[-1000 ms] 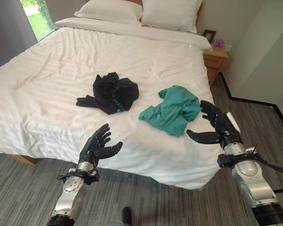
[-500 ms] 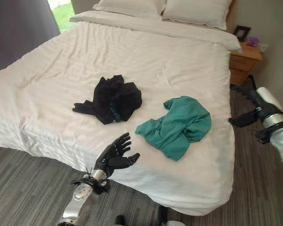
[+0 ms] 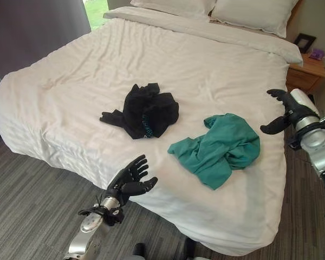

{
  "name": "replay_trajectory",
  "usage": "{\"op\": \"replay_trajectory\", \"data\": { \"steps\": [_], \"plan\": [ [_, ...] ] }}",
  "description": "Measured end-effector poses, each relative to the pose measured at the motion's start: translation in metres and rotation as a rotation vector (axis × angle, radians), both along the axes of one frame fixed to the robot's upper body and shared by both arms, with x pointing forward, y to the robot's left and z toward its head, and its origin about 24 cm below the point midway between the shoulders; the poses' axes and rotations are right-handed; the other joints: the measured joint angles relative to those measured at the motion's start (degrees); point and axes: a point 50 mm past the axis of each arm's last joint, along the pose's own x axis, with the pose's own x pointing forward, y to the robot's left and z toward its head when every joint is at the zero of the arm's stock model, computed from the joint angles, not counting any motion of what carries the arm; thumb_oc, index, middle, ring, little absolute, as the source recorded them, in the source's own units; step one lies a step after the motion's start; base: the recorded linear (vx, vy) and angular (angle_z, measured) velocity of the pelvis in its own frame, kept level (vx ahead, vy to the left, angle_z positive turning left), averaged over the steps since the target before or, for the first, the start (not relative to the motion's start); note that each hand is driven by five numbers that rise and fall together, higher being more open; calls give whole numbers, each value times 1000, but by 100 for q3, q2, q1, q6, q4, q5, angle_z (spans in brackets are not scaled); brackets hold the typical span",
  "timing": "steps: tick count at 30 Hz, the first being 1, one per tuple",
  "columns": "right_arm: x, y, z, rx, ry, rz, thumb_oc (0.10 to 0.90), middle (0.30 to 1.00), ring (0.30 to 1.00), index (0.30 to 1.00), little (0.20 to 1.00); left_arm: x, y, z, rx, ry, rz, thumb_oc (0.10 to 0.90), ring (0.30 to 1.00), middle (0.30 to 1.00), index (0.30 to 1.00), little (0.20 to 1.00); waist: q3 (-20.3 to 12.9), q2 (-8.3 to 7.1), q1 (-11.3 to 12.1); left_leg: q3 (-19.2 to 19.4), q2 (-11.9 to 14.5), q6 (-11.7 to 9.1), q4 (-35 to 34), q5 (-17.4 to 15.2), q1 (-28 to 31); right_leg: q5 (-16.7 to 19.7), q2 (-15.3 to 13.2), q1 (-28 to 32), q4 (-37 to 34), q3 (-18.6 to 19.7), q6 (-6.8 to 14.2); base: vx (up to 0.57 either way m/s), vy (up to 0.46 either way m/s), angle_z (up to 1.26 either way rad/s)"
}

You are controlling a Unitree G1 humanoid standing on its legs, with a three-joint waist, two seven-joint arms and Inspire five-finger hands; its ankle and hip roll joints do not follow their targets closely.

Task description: Pick up bed clothes into laundry basket.

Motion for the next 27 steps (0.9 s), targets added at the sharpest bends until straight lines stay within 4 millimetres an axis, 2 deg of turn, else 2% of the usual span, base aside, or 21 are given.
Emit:
{"op": "replay_trajectory", "data": {
  "steps": [7,10,12,13,14,17,19,22,23,25,27],
  "plan": [
    [-3,-3,-45,94,129,-91,800,900,900,900,900,-5,7,-4,9,22,60,800,900,900,900,900,3,2,118,-130,-2,-30,10,52,-230,5,-12,-158,0,-132,0,-68,-33,8],
    [-17,-7,-77,191,146,-145,800,900,900,900,900,-3,14,2,21,0,81,800,900,900,900,900,23,16,229,-232,14,-71,87,112,-608,14,-5,-446,-2,-204,-11,-59,-37,19],
    [-27,-9,-97,209,197,-174,800,900,900,900,900,-2,17,3,24,-5,100,800,900,900,900,900,105,139,254,-329,14,-97,77,152,-715,33,-9,-497,-1,-319,-34,-21,-37,23],
    [-38,-14,-108,248,163,-209,664,695,695,695,695,-2,20,5,22,-11,110,800,900,900,900,900,132,186,313,-348,17,-102,74,165,-741,24,-11,-512,-4,-357,-24,71,-48,26],
    [-45,-19,-110,291,96,-232,400,300,300,300,300,-4,28,6,19,-19,153,800,900,900,900,900,169,250,295,-401,23,-105,71,165,-765,-14,-12,-507,-4,-414,21,76,-42,18],
    [-55,-26,-114,325,51,-261,400,300,300,300,300,-2,48,16,12,-66,258,800,900,900,900,900,166,246,285,-451,40,-111,52,161,-681,-89,-1,-400,-4,-460,65,87,-31,11],
    [-61,-31,-116,340,40,-282,400,300,300,300,300,-1,55,24,-7,-105,296,800,900,900,900,900,165,248,285,-451,40,-109,29,162,-653,-94,-4,-383,-6,-457,70,84,-35,2],
    [-81,-35,-130,353,53,-293,400,300,300,300,300,5,62,39,3,-183,332,800,900,900,900,900,153,253,272,-457,26,-107,6,163,-499,-87,-19,-228,-3,-457,58,83,-43,5],
    [-90,-36,-138,345,91,-291,400,300,300,300,300,9,66,46,28,-205,344,800,900,900,900,900,147,256,170,-454,12,-104,5,159,-391,-129,-41,-111,-1,-462,83,25,-36,6],
    [-97,-36,-145,340,122,-282,400,300,300,300,300,19,70,58,113,-243,333,800,900,900,900,900,122,270,108,-457,4,-101,5,158,-354,-144,-50,-61,2,-471,100,17,-60,5],
    [-109,-38,-152,336,144,-292,400,300,300,300,300,41,70,84,259,-322,275,800,900,900,900,900,112,296,-20,-479,25,-102,27,159,-327,-180,-59,-24,39,-487,80,13,-110,10]
  ]
}}
